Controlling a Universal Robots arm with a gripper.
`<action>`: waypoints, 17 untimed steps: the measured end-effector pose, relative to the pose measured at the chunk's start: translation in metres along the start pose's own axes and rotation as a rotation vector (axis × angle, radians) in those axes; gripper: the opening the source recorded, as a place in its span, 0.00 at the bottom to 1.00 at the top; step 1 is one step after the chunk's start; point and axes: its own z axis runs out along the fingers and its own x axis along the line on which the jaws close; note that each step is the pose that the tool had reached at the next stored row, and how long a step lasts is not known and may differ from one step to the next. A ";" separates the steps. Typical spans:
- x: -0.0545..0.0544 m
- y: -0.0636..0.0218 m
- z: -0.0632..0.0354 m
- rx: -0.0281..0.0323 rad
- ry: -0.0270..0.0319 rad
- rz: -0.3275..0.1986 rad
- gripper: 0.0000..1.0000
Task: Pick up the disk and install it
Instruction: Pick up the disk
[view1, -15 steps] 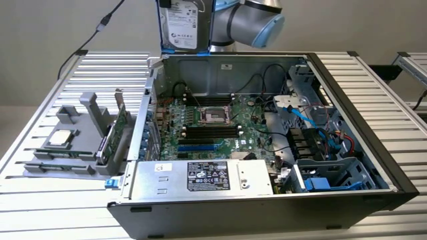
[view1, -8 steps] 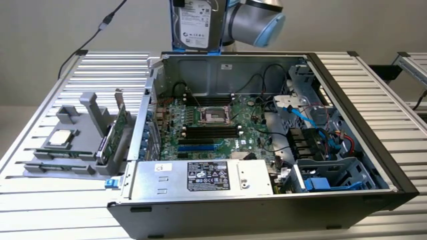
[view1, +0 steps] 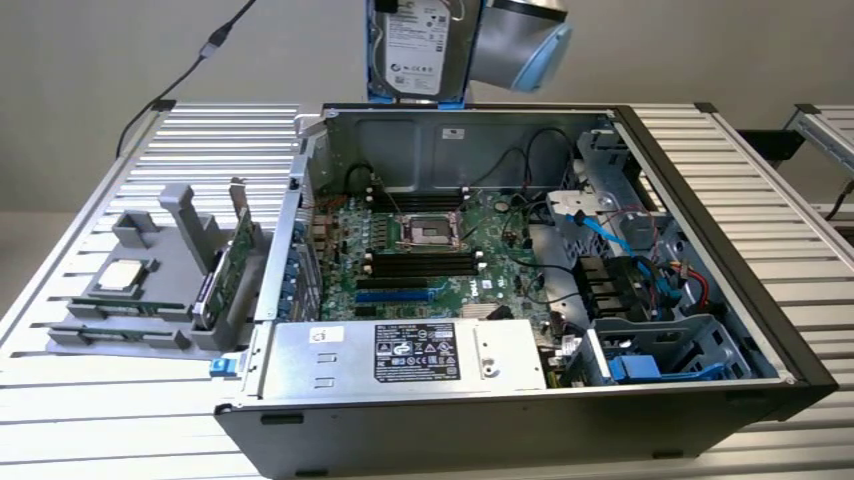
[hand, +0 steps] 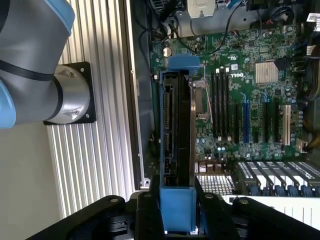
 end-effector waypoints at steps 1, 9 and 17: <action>0.000 0.0031 -0.0006 0.0002 -0.0001 -0.001 0.33; -0.005 0.0236 -0.0061 0.0016 -0.0006 -0.008 0.33; -0.014 0.0391 -0.0144 0.0021 -0.0008 -0.011 0.33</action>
